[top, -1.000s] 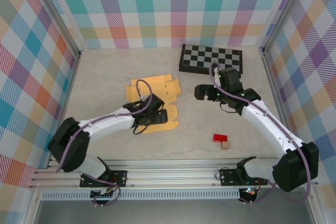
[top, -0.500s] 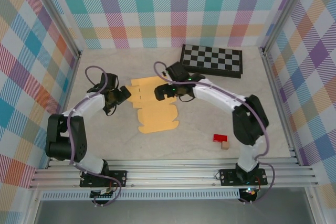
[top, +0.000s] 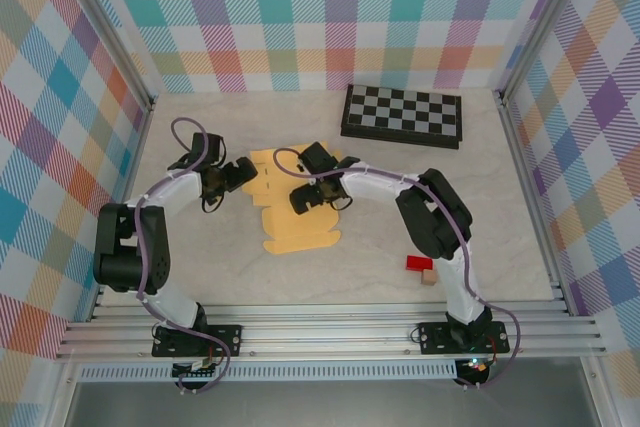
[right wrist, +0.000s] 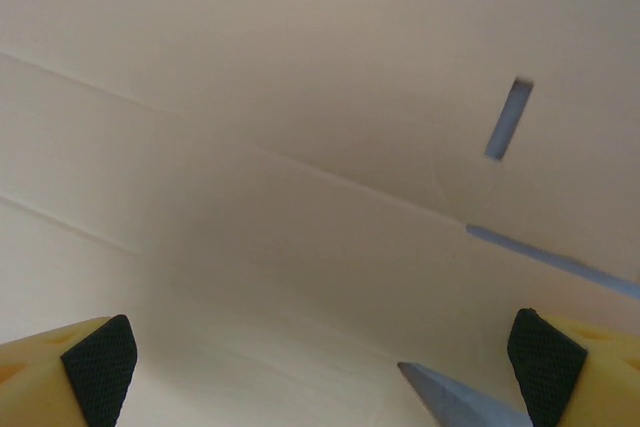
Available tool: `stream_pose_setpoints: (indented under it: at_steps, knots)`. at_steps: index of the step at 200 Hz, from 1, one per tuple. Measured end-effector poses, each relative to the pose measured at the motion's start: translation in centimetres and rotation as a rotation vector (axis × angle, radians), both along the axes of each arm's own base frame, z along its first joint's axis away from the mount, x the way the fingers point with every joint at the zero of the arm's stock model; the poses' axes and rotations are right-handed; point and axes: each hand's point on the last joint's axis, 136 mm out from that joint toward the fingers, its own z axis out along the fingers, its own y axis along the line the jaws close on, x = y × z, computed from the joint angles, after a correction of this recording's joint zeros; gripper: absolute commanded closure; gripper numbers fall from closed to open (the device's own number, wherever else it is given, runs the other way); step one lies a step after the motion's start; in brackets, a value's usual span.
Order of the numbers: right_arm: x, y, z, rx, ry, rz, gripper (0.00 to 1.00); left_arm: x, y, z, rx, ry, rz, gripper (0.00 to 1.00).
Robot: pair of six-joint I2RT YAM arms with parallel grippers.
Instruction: Fold the paper box
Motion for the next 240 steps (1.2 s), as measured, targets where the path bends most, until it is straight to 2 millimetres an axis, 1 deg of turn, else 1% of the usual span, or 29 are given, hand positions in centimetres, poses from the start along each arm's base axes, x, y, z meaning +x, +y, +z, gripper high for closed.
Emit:
stream_pose_setpoints:
  at_steps: [6,18,34,48,63,89,109,133,155,166,179,192,203,224,237,240]
  knots:
    - [0.1,-0.2,-0.2,-0.002,-0.013,-0.003,0.01,0.0,-0.1,-0.2,-0.005,0.003,-0.007,0.04]
    - [-0.2,-0.5,0.4,0.015,-0.028,-0.006,0.01,0.2,-0.4,-0.4,-0.016,0.001,-0.02,0.06]
    - [-1.8,-1.9,-0.1,0.0,-0.018,-0.01,0.01,0.6,-0.8,-0.9,-0.03,-0.004,-0.033,0.08]
    - [-2.9,-2.9,0.0,0.004,-0.012,-0.019,0.01,0.9,-1.2,-1.0,-0.049,-0.012,-0.048,0.11]
    - [-4.3,-4.4,-0.1,-0.003,0.0,-0.029,0.01,1.1,-1.8,-1.2,-0.078,-0.026,-0.072,0.11]
    - [-6.6,-6.6,-0.1,-0.019,0.022,-0.035,0.01,1.2,-3.5,-1.7,-0.132,-0.037,-0.128,0.12]
    - [-7.9,-7.9,0.4,-0.039,0.039,-0.031,0.0,1.0,-5.7,-1.8,-0.175,-0.044,-0.2,0.13]
    - [-8.3,-8.0,2.5,-0.025,0.017,0.0,0.01,0.5,-8.6,-1.3,-0.202,-0.068,-0.292,0.13]
    - [-8.1,-7.6,5.3,0.002,-0.031,0.051,0.0,0.3,-10.2,-0.8,-0.218,-0.086,-0.346,0.15]
    - [-7.8,-7.2,6.9,0.021,-0.066,0.084,0.01,0.6,-10.7,-0.4,-0.219,-0.099,-0.375,0.17]
    - [-7.5,-6.9,8.8,0.042,-0.107,0.127,0.1,1.4,-11.5,0.1,-0.207,-0.117,-0.413,0.19]
    - [-7.2,-6.5,10.4,0.064,-0.13,0.171,0.16,2.6,-12.0,0.4,-0.187,-0.137,-0.443,0.24]
    - [-6.6,-6.5,11.6,0.085,-0.14,0.192,0.16,3.5,-12.6,0.4,-0.167,-0.146,-0.469,0.28]
    - [-4.7,-7.0,13.9,0.119,-0.179,0.209,0.17,4.3,-13.5,-0.7,-0.124,-0.126,-0.517,0.4]
    - [-3.9,-7.4,14.8,0.136,-0.203,0.22,0.17,4.5,-13.8,-1.5,-0.1,-0.104,-0.54,0.5]
    - [-3.7,-7.6,15.0,0.138,-0.208,0.222,0.19,4.5,-13.8,-1.7,-0.098,-0.096,-0.538,0.53]
